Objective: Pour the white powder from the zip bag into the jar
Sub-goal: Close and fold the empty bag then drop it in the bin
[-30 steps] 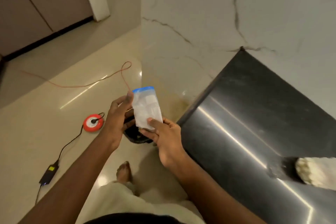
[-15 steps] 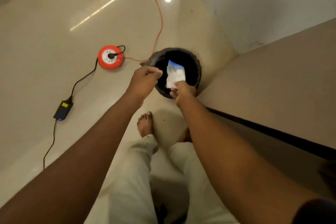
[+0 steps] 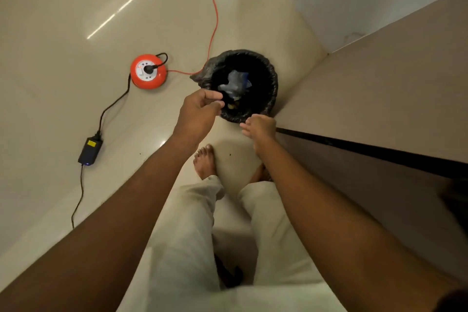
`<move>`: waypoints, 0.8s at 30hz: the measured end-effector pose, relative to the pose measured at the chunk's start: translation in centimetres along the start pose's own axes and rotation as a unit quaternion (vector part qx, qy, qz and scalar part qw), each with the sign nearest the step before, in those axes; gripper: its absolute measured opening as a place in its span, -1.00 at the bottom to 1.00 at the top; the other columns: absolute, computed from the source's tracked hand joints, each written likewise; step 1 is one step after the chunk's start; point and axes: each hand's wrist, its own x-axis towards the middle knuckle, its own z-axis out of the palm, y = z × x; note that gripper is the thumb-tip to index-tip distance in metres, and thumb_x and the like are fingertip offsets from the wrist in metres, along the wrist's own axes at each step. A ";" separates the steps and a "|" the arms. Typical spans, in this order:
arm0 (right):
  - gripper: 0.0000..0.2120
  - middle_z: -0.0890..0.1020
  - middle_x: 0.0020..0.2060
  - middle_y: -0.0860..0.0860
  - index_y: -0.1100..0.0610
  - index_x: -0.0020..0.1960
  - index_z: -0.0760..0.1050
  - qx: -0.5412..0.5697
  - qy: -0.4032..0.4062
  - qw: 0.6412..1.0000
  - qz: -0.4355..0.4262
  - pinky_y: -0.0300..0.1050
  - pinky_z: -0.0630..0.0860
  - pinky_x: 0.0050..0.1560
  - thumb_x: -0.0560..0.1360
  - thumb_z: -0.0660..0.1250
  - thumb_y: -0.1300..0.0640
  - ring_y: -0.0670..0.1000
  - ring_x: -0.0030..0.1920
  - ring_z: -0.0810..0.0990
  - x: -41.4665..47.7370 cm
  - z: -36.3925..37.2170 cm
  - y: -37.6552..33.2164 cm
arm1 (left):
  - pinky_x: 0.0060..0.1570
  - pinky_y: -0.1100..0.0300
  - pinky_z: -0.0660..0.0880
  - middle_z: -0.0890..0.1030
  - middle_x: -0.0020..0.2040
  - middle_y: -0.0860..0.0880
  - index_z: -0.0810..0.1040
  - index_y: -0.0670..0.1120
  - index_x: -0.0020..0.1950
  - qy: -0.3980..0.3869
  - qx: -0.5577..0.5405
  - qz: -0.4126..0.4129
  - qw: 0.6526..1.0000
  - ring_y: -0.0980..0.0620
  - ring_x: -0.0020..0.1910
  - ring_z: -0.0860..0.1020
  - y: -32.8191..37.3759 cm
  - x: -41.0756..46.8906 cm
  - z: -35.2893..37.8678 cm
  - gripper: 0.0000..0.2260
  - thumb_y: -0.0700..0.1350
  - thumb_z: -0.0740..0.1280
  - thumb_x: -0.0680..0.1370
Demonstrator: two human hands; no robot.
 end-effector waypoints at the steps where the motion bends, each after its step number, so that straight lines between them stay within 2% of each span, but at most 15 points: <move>1: -0.66 0.64 0.26 0.30 0.36 0.37 0.49 0.005 0.000 1.000 -0.019 0.06 0.67 0.12 0.62 0.25 0.34 0.23 0.20 0.70 -3.1 -0.4 -0.4 | -0.23 0.41 0.49 0.71 0.04 -0.12 0.65 -0.13 0.14 -0.003 0.005 0.009 1.000 0.14 -0.19 0.61 1.5 -1.8 -0.2 -0.86 -0.30 0.37 0.64; 2: -0.69 0.66 0.21 0.27 0.32 0.34 0.52 0.010 -0.001 0.999 -0.041 0.04 0.67 0.12 0.61 0.26 0.34 0.21 0.16 0.71 -6.3 -0.7 -0.8 | -0.22 0.40 0.49 0.71 0.01 -0.11 0.66 -0.14 0.15 -0.007 0.007 0.019 1.000 0.17 -0.21 0.61 3.1 -3.6 -0.4 -0.85 -0.30 0.37 0.64; 5: -0.81 0.70 0.01 0.13 0.22 0.21 0.58 0.007 -0.025 0.993 -0.117 -0.08 0.68 -0.04 0.62 0.31 0.32 0.03 -0.06 0.73 -15.5 -2.0 -3.1 | -0.21 0.45 0.49 0.72 0.00 -0.05 0.67 -0.10 0.13 -0.021 0.009 0.054 0.998 0.27 -0.21 0.62 7.7 -9.0 -0.9 -0.85 -0.30 0.36 0.64; 9: -0.84 0.72 -0.06 0.12 0.25 0.19 0.61 0.029 -0.063 0.976 -0.207 -0.07 0.70 -0.04 0.62 0.36 0.32 0.01 -0.09 0.73 -26.3 -5.2 -7.4 | -0.13 0.39 0.53 0.74 0.05 -0.08 0.68 -0.08 0.13 -0.027 0.020 0.114 0.993 0.19 -0.09 0.66 13.1 -15.9 -1.2 -0.86 -0.26 0.37 0.64; 13: -0.83 0.75 -0.11 0.07 0.23 0.18 0.63 0.052 -0.069 0.957 -0.277 -0.15 0.71 -0.06 0.60 0.41 0.29 -0.03 -0.13 0.76 -33.3 -8.9 -10.5 | 0.08 0.10 0.65 0.74 0.05 -0.17 0.70 -0.03 0.08 -0.050 0.010 0.176 0.983 -0.08 0.06 0.70 16.4 -20.8 -0.9 -0.85 -0.23 0.38 0.64; 15: -0.85 0.75 -0.12 0.07 0.23 0.17 0.63 0.065 -0.059 0.945 -0.316 -0.22 0.68 -0.13 0.61 0.40 0.29 -0.06 -0.18 0.75 -35.7 -11.1 -11.2 | 0.10 0.08 0.65 0.75 0.01 -0.09 0.70 0.04 0.04 -0.071 0.009 0.205 0.976 -0.03 0.05 0.70 17.7 -22.8 -0.2 -0.84 -0.21 0.39 0.63; 18: -0.90 0.73 -0.08 0.03 0.14 0.11 0.64 0.016 0.007 0.913 -0.407 -0.23 0.67 -0.11 0.64 0.38 0.24 -0.08 -0.12 0.74 -38.2 -14.9 -11.1 | 0.13 0.10 0.66 0.74 0.00 0.04 0.69 0.15 0.04 -0.132 0.026 0.238 0.962 0.02 0.08 0.71 19.3 -25.0 1.6 -0.93 -0.02 0.44 0.60; 21: -0.92 0.71 -0.08 -0.02 0.13 0.10 0.64 -0.041 0.102 0.869 -0.483 -0.13 0.68 -0.05 0.64 0.39 0.22 -0.03 -0.08 0.71 -39.1 -20.1 -9.9 | 0.09 0.14 0.62 0.73 -0.02 0.11 0.67 0.16 0.09 -0.208 0.061 0.278 0.936 0.09 0.05 0.69 20.2 -26.5 4.7 -0.87 0.11 0.49 0.57; 24: -0.92 0.70 -0.04 -0.03 0.14 0.13 0.63 -0.053 0.178 0.836 -0.516 -0.17 0.66 -0.09 0.64 0.40 0.20 -0.03 -0.08 0.69 -39.2 -25.8 -8.4 | 0.07 0.20 0.58 0.71 -0.03 0.15 0.67 0.16 0.11 -0.268 0.089 0.306 0.909 0.15 0.02 0.67 21.2 -27.8 8.9 -0.79 0.21 0.48 0.54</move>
